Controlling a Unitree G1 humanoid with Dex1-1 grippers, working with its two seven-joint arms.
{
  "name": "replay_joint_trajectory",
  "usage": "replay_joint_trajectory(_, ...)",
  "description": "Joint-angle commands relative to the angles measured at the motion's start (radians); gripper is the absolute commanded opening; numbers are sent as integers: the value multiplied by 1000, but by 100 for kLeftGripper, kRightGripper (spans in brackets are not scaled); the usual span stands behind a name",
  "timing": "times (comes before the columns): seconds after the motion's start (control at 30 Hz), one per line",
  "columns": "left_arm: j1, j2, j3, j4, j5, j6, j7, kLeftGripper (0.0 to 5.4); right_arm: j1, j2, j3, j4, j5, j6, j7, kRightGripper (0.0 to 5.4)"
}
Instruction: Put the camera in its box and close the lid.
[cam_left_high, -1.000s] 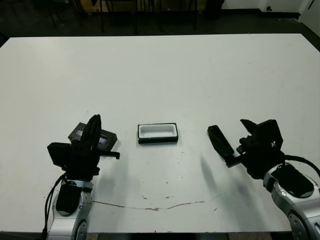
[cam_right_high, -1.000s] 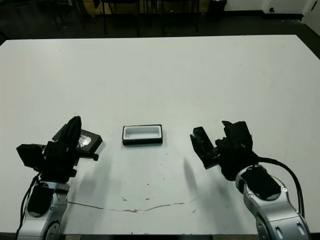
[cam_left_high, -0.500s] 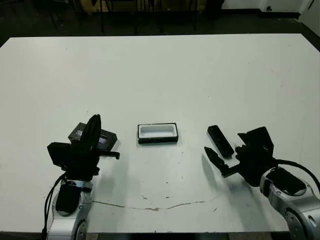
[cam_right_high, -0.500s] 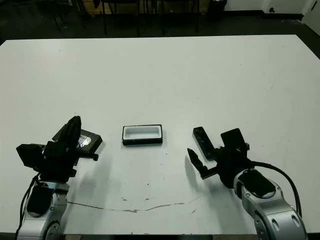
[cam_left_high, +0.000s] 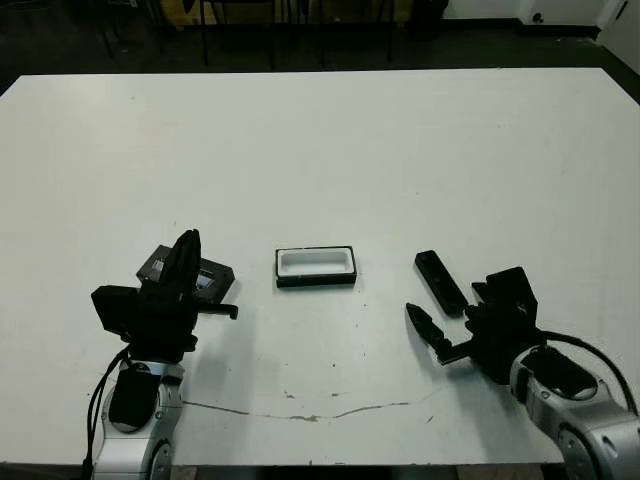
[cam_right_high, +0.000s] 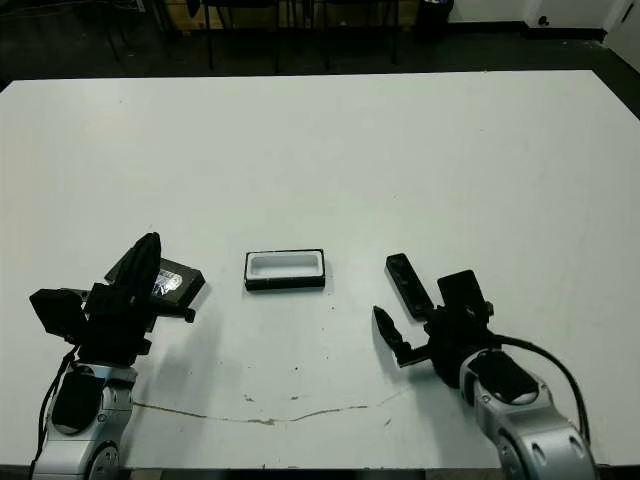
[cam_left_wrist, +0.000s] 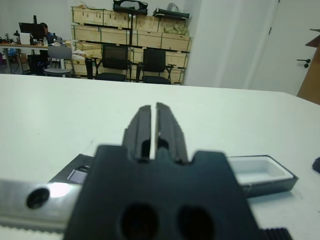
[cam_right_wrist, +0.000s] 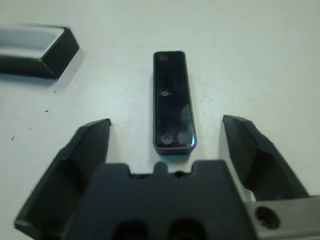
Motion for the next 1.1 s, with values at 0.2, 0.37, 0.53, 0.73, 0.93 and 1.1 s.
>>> replay_joint_trajectory(0.2, 22, 7, -1, 6, -2, 19, -1, 0, 64, 61, -25, 62, 20, -57, -10, 343)
replay_joint_trajectory(0.37, 17, 10, -2, 21, 8, -5, -6, 0, 63, 34, -19, 50, 13, -70, 6, 253)
replay_joint_trajectory(0.53, 19, 7, -5, 11, 6, 8, -3, 0, 47, 27, -40, 17, 61, 2, 20, 162)
replay_joint_trajectory(0.73, 19, 6, -3, 16, 15, -1, 3, 0, 23, -12, -46, -22, 83, 67, 34, 63)
replay_joint_trajectory(0.93, 22, 4, -5, 13, 6, 4, 1, 0, 10, -30, -67, -42, 104, 102, 43, 54)
replay_joint_trajectory(1.1, 22, 4, -6, 9, 8, 8, 3, 0, -13, -41, -88, -36, 80, 31, 39, 54)
